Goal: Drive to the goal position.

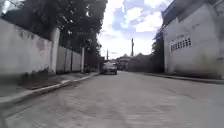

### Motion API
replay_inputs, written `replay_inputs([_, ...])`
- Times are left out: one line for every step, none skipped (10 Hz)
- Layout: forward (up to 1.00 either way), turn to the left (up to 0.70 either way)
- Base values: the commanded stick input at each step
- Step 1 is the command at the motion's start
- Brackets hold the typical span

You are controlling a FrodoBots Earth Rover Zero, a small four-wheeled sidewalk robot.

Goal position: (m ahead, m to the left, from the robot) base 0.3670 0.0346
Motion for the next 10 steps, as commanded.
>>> replay_inputs([0.70,0.00])
replay_inputs([0.70,0.00])
replay_inputs([0.70,0.00])
replay_inputs([0.70,0.00])
replay_inputs([0.70,0.00])
replay_inputs([0.70,0.00])
replay_inputs([0.70,0.00])
replay_inputs([0.70,0.00])
replay_inputs([0.70,0.00])
replay_inputs([0.70,0.00])
